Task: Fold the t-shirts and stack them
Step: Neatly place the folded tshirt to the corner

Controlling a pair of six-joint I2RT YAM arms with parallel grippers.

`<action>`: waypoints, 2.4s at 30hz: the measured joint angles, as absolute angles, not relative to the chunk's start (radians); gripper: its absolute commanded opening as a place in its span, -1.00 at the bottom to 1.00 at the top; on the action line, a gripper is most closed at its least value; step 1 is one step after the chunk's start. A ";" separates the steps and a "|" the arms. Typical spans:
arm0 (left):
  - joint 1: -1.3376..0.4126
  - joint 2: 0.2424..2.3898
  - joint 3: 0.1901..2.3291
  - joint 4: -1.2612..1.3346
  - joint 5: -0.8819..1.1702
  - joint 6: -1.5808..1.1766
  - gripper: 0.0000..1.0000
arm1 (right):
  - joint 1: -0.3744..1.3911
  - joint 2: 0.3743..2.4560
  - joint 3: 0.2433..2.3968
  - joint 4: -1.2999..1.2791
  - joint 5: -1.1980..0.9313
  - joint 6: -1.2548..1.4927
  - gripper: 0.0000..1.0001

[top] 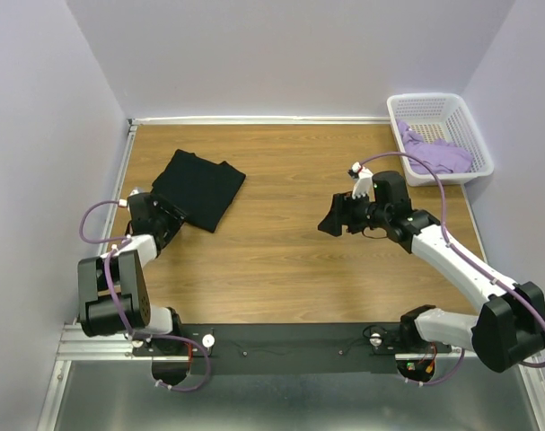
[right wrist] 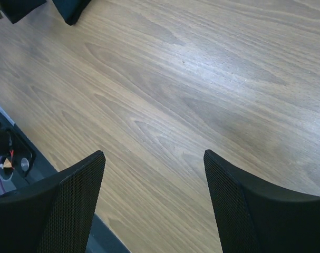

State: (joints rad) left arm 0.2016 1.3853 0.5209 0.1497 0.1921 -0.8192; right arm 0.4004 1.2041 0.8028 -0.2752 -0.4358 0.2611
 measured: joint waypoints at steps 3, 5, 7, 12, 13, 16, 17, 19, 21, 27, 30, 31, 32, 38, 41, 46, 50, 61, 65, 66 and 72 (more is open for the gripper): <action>0.202 1.430 0.520 0.214 0.206 -0.849 0.41 | 0.400 1.195 0.802 -0.275 -0.430 0.262 0.67; 0.202 1.460 0.521 0.257 0.214 -0.877 0.40 | 0.400 1.195 0.800 -0.276 -0.429 0.261 0.67; 0.202 1.484 0.521 0.300 0.215 -0.904 0.35 | 0.400 1.195 0.799 -0.280 -0.428 0.261 0.67; 0.202 1.524 0.514 0.372 0.215 -0.968 0.03 | 0.400 1.195 0.799 -0.282 -0.422 0.260 0.67; 0.202 1.532 0.514 0.378 0.215 -0.978 0.03 | 0.400 1.195 0.799 -0.282 -0.422 0.260 0.67; 0.201 1.557 0.515 0.396 0.215 -1.000 -0.46 | 0.400 1.195 0.799 -0.282 -0.422 0.258 0.67; 0.201 1.564 0.515 0.397 0.213 -1.005 -0.83 | 0.400 1.196 0.799 -0.282 -0.422 0.257 0.67; 0.201 1.578 0.516 0.398 0.213 -1.016 -0.99 | 0.400 1.197 0.799 -0.282 -0.420 0.253 0.66; 0.201 1.584 0.526 0.392 0.210 -1.036 -1.00 | 0.400 1.200 0.799 -0.283 -0.418 0.251 0.67; 0.201 1.587 0.601 0.363 0.193 -1.076 -1.00 | 0.400 1.212 0.799 -0.291 -0.417 0.240 0.67; 0.207 1.590 0.670 0.358 0.180 -1.111 -1.00 | 0.400 1.217 0.810 -0.308 -0.417 0.233 0.67; 0.213 1.597 0.696 0.358 0.179 -1.129 -1.00 | 0.400 1.220 0.821 -0.316 -0.417 0.229 0.67; 0.220 1.605 0.721 0.360 0.176 -1.139 -1.00 | 0.400 1.221 0.828 -0.319 -0.417 0.226 0.67; 0.308 1.698 0.823 0.384 0.132 -1.228 -1.00 | 0.400 1.253 0.876 -0.337 -0.417 0.207 0.67; 0.347 1.735 0.837 0.402 0.107 -1.277 -1.00 | 0.400 1.271 0.881 -0.341 -0.417 0.201 0.67; 0.362 1.740 0.799 0.460 0.073 -1.365 -1.00 | 0.400 1.309 0.882 -0.347 -0.417 0.190 0.67; 0.330 1.740 0.728 0.501 0.059 -1.429 -1.00 | 0.400 1.327 0.883 -0.350 -0.418 0.182 0.67; 0.229 1.803 0.700 0.575 0.035 -1.531 -1.00 | 0.400 1.330 0.896 -0.353 -0.418 0.173 0.67; 0.227 1.865 0.780 0.586 0.011 -1.549 -1.00 | 0.400 1.330 0.896 -0.353 -0.418 0.171 0.67; 0.227 1.888 0.813 0.591 0.007 -1.556 -1.00 | 0.400 1.330 0.897 -0.353 -0.418 0.171 0.67; 0.227 2.030 0.974 0.605 -0.009 -1.584 -1.00 | 0.400 1.330 0.897 -0.354 -0.418 0.170 0.67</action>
State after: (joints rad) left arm 0.2268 2.0300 0.9741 0.6052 -0.0086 -1.5845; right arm 0.4004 1.3304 0.8967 -0.3542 -0.4175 0.1699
